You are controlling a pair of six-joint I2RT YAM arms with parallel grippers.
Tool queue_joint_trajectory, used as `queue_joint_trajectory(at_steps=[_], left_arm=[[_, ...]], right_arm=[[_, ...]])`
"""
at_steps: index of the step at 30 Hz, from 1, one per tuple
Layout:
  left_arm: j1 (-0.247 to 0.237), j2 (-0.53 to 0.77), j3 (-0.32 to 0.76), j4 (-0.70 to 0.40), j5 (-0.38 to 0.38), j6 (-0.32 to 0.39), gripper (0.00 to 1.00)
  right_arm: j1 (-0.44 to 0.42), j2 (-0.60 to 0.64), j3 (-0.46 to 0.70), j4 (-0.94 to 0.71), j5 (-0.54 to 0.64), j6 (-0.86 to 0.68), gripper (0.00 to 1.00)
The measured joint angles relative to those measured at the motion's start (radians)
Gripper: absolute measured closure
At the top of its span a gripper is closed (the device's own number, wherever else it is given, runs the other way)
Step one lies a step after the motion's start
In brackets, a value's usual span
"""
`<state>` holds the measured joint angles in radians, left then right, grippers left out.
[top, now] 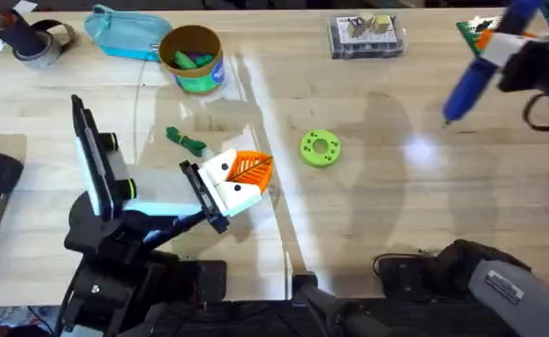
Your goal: Pick up the gripper from the table and insert it into the empty holder that is missing its gripper. Then pick up a screw, insert it into the mounting hole, and use the screwdriver to tighten it. Finally, clean up the table by picking up the vegetable and placing it into the bucket.
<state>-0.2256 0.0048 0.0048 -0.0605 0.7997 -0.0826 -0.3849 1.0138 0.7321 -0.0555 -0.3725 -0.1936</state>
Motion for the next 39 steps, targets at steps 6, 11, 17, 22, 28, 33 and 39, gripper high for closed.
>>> queue_joint_trajectory(at_steps=[6, 11, 17, 22, 28, 33, 39], left_arm=[[0.0, 0.0, 0.0, 0.0, 0.0, 0.0, 0.986], [0.0, 0.0, 0.0, 0.0, 0.0, 0.0, 0.986], [0.0, 0.0, 0.0, 0.0, 0.0, 0.0, 0.986], [0.0, 0.0, 0.0, 0.0, -0.001, 0.0, 0.986], [0.0, 0.0, 0.0, 0.0, -0.001, 0.0, 0.986], [0.0, 0.0, 0.0, 0.0, -0.001, 0.0, 0.986], [0.0, 0.0, 0.0, 0.0, -0.001, 0.0, 0.986]], right_arm=[[0.298, -0.009, -0.037, 0.18, -0.067, 0.067, 0.978], [0.524, -0.012, -0.038, 0.349, -0.091, 0.084, 0.978], [0.708, -0.012, -0.04, 0.447, -0.1, 0.109, 0.979], [0.851, -0.012, -0.044, 0.572, -0.109, 0.12, 0.979], [0.962, -0.012, -0.058, 0.668, -0.115, 0.178, 0.979], [1.053, -0.007, -0.06, 0.714, -0.116, 0.25, 0.979], [1.146, 0.018, -0.061, 0.755, -0.115, 0.284, 0.979]])
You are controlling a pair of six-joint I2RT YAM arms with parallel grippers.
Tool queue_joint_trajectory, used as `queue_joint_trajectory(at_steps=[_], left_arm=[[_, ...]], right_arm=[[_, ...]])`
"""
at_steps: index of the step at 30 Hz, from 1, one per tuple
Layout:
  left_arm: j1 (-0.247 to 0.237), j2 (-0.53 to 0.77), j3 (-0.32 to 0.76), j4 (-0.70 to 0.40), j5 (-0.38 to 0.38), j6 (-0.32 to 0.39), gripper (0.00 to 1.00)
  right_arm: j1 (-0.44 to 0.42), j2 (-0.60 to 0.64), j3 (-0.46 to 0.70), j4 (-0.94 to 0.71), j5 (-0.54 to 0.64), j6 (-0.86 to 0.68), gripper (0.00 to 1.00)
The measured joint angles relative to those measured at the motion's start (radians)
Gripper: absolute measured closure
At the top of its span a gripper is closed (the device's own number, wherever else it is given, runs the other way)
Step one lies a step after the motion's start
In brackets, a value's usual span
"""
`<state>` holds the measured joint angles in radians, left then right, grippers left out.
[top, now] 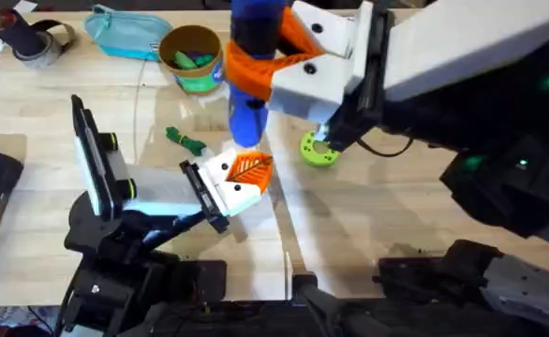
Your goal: Pick up the gripper from the table and insert it into the empty holder that is missing its gripper. Then pick up a screw, insert it into the mounting hole, and use the screwdriver to tighten it. Finally, clean up the table by picking up the vegetable and placing it into the bucket.
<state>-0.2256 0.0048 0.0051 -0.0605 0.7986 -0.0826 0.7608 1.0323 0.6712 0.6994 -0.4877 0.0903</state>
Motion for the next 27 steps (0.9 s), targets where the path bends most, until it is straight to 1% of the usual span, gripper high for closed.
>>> queue_joint_trajectory(at_steps=[4, 12, 18, 27], left_arm=[[0.0, 0.0, 0.0, 0.0, 0.0, 0.0, 0.986], [0.0, 0.0, 0.0, 0.0, 0.0, 0.0, 0.986], [0.0, 0.0, 0.0, 0.0, 0.0, 0.0, 0.986], [0.0, 0.0, 0.0, 0.0, 0.0, 0.0, 0.986]], right_arm=[[0.027, 0.025, 0.0, 0.033, 0.0, 0.011, 0.979], [0.028, 0.091, -0.002, 0.129, 0.0, 0.101, 0.979], [0.028, 0.096, -0.002, 0.138, 0.0, 0.146, 0.979], [0.036, 0.098, -0.002, 0.139, 0.0, 0.172, 0.979]])
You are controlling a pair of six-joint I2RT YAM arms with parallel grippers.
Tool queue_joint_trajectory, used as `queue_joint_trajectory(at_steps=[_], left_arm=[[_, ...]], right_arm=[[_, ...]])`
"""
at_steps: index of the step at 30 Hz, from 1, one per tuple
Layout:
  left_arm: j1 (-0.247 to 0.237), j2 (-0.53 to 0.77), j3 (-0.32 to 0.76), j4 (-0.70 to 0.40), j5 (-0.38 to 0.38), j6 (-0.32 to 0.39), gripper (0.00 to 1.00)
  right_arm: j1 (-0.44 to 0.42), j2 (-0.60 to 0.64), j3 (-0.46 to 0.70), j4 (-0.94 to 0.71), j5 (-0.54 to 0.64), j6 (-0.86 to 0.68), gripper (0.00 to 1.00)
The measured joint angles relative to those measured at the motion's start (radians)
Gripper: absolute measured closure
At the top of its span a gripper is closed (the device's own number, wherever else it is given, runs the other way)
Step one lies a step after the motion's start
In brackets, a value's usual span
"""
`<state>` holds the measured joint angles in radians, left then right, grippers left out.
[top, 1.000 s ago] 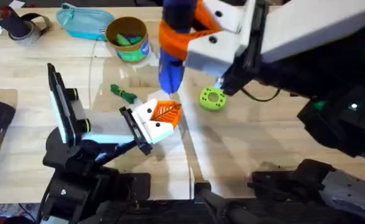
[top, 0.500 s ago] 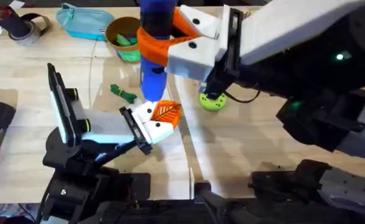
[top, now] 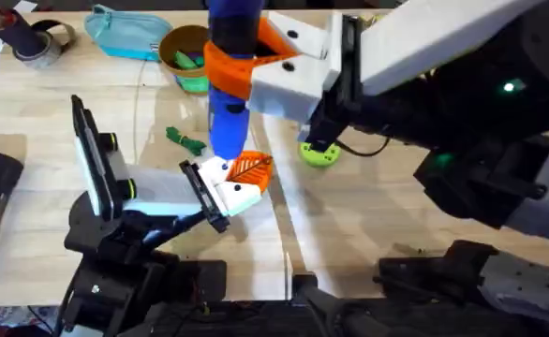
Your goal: Pick up the gripper from the table and insert it into the empty holder that is missing its gripper. Then pick up a screw, insert it into the mounting hole, and use the screwdriver to tighten it. Finally, clean up the table by picking up the vegetable and placing it into the bucket.
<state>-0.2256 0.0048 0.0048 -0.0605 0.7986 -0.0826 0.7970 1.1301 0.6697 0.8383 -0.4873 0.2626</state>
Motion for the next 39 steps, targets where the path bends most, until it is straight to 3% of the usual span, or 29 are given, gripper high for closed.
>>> queue_joint_trajectory(at_steps=[39], left_arm=[[0.0, 0.0, 0.0, 0.0, 0.0, 0.0, 0.986]], right_arm=[[0.018, 0.029, 0.0, 0.021, 0.0, -0.037, 0.979]])
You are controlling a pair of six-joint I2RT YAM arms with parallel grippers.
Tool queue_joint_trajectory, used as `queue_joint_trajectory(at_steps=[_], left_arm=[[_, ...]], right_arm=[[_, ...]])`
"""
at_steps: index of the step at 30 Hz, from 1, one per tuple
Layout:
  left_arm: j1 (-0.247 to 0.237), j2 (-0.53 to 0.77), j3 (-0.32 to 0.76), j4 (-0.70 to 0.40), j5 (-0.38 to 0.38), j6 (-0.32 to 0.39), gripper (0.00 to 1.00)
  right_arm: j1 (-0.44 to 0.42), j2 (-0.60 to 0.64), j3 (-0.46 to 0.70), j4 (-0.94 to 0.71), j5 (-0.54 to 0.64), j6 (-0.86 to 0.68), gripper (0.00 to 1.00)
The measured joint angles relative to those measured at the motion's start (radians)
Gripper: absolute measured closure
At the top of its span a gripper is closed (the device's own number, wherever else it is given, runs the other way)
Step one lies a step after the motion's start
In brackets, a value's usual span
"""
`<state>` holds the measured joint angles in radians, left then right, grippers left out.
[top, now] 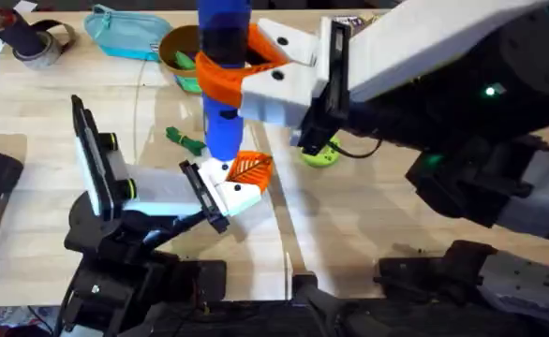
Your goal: Pick up the gripper from the table and insert it into the empty holder that is missing its gripper. Then pick up a screw, insert it into the mounting hole, and use the screwdriver to tighten it. Finally, clean up the table by picking up the vegetable and placing it into the bucket.
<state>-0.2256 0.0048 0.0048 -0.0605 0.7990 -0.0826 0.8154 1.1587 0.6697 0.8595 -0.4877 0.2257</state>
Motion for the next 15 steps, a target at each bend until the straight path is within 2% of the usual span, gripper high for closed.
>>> queue_joint_trajectory(at_steps=[15], left_arm=[[0.0, 0.001, 0.0, -0.001, -0.001, -0.001, 0.986]], right_arm=[[0.007, 0.024, 0.0, 0.005, 0.0, -0.002, 0.979]])
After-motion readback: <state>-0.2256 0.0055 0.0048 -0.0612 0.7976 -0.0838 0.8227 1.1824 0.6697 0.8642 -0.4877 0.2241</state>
